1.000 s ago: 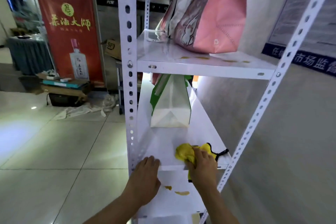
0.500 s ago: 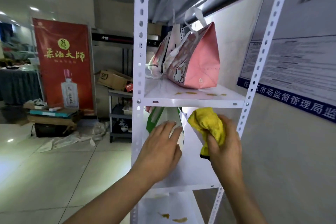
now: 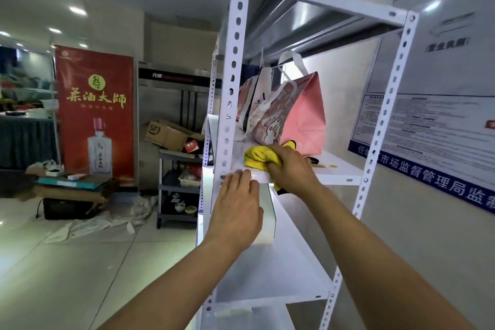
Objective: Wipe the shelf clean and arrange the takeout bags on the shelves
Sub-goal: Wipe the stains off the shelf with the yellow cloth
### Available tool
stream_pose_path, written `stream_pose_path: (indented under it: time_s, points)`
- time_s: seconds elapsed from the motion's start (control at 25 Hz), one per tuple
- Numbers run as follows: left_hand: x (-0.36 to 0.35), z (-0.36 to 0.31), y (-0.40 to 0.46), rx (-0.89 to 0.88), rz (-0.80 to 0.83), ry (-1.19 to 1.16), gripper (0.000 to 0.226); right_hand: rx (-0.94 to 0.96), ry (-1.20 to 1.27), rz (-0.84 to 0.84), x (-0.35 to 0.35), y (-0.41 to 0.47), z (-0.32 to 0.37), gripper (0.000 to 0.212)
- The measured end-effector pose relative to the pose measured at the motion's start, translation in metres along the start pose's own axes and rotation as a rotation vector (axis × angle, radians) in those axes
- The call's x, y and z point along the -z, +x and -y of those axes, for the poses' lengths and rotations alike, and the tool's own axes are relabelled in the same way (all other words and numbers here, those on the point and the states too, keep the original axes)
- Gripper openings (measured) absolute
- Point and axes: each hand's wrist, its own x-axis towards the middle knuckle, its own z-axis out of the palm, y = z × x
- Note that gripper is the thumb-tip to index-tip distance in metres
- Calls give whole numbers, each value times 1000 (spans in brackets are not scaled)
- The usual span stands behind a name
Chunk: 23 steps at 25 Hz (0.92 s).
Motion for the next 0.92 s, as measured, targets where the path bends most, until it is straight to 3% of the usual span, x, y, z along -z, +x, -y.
stream_pose_path:
  time_s: [0.12,0.24,0.32,0.48,0.76,0.92]
  points:
    - [1,5,7,-44,-83,-57,42,-63,14,63,2,2,-5,35]
    - [-2,6,10,-33,-100,-100,51,-127,-49,20,1,0,-8,32]
    - [-6,5,7,-13,-84,-90,58,-200,-81,32,1,7,-8,32]
    - [-6,5,12,-6,-85,-127,50,-263,-99,74,3,15,-8,34]
    - [-8,1,12,7,-101,-100,46,-474,-207,109,37,13,-62,34]
    - [-10,1,13,19,-96,-83,46,-463,-185,89,34,10,-74,34]
